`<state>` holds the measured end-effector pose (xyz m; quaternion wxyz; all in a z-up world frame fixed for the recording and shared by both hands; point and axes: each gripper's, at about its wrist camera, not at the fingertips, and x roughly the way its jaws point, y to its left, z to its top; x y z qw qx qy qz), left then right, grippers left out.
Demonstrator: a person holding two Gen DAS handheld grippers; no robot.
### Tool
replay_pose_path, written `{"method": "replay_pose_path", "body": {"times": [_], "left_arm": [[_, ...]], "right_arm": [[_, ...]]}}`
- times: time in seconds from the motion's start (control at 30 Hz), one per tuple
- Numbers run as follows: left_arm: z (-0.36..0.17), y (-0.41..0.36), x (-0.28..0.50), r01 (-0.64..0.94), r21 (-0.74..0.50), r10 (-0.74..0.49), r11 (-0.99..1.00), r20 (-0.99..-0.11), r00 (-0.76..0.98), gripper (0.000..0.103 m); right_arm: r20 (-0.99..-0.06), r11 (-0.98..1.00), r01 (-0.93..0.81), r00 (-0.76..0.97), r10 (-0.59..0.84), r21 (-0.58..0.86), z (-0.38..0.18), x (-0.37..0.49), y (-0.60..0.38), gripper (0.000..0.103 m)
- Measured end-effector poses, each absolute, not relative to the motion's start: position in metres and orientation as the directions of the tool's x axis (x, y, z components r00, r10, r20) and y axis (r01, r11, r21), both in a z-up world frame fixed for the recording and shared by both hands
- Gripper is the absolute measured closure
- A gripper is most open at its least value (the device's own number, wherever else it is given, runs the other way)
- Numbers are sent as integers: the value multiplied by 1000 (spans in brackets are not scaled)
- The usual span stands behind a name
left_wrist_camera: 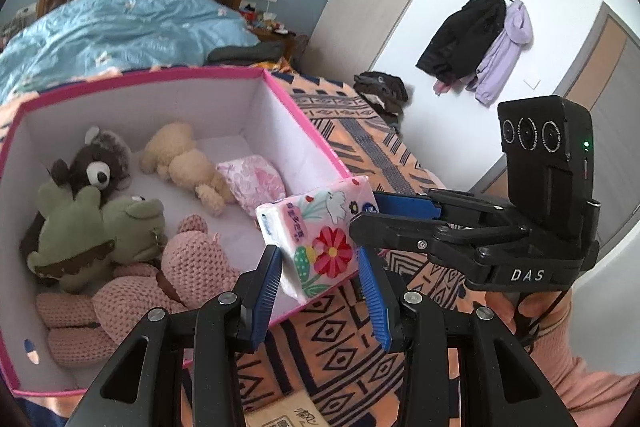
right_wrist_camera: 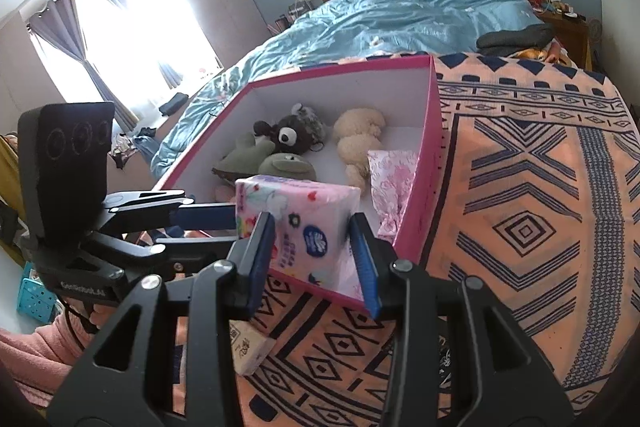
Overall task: Organize objects
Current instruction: 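Lift the pink floral tissue pack into the pink box and open both grippers, then move both grippers back to the beige tissue pack on the bedspread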
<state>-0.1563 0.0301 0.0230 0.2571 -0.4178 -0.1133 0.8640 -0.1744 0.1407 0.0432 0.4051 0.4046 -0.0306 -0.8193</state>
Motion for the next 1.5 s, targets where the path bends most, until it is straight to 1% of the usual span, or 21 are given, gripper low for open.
{"method": "replay_pose_path", "body": {"times": [0.17, 0.33, 0.47, 0.57, 0.63, 0.7, 0.83, 0.87, 0.9, 0.97, 1.13, 1.23, 1.3, 1.4, 1.5], "left_arm": [[11, 32, -166, -319, -409, 519, -855, -699, -493, 64], [6, 30, -170, -299, -405, 503, -864, -709, -495, 64], [6, 30, -163, -293, -361, 465, -885, -713, -526, 61], [11, 26, -150, -306, -339, 456, -890, -693, -558, 59], [15, 23, -139, -325, -324, 457, -889, -674, -580, 54], [20, 20, -125, -337, -297, 447, -894, -656, -608, 54], [28, 15, -99, -354, -267, 440, -896, -624, -645, 52], [28, 13, -91, -355, -260, 437, -898, -618, -653, 46], [28, 12, -84, -349, -247, 424, -904, -613, -666, 43], [26, 10, -71, -337, -226, 402, -914, -610, -683, 43], [8, 3, -54, -304, -229, 378, -925, -641, -668, 43], [-12, -2, -46, -270, -258, 373, -928, -671, -641, 43], [-26, -2, -39, -237, -248, 343, -939, -697, -630, 43], [-42, -4, -33, -216, -282, 355, -935, -716, -601, 43], [-53, -6, -27, -193, -279, 339, -941, -732, -591, 43]], "right_arm": [[-665, -690, 637, -354, -658, 343, 38, -177, 134, 61], [-667, -708, 626, -378, -642, 327, 37, -177, 133, 60], [-662, -713, 629, -396, -637, 310, 39, -172, 136, 60], [-650, -707, 631, -398, -647, 318, 38, -166, 141, 58], [-638, -699, 635, -396, -660, 329, 38, -161, 144, 57], [-623, -688, 642, -395, -675, 338, 37, -153, 147, 54], [-592, -665, 664, -398, -701, 341, 36, -135, 151, 52], [-584, -663, 668, -404, -704, 338, 37, -130, 152, 49], [-577, -654, 675, -399, -713, 341, 37, -125, 152, 45], [-563, -636, 688, -388, -729, 349, 35, -114, 152, 43], [-588, -619, 706, -352, -728, 344, 18, -95, 144, 43], [-606, -603, 705, -308, -734, 373, 1, -88, 138, 43], [-623, -599, 700, -281, -730, 388, -11, -85, 133, 43], [-642, -590, 692, -236, -729, 416, -29, -81, 126, 43], [-661, -591, 688, -214, -719, 420, -40, -77, 120, 43]]}}
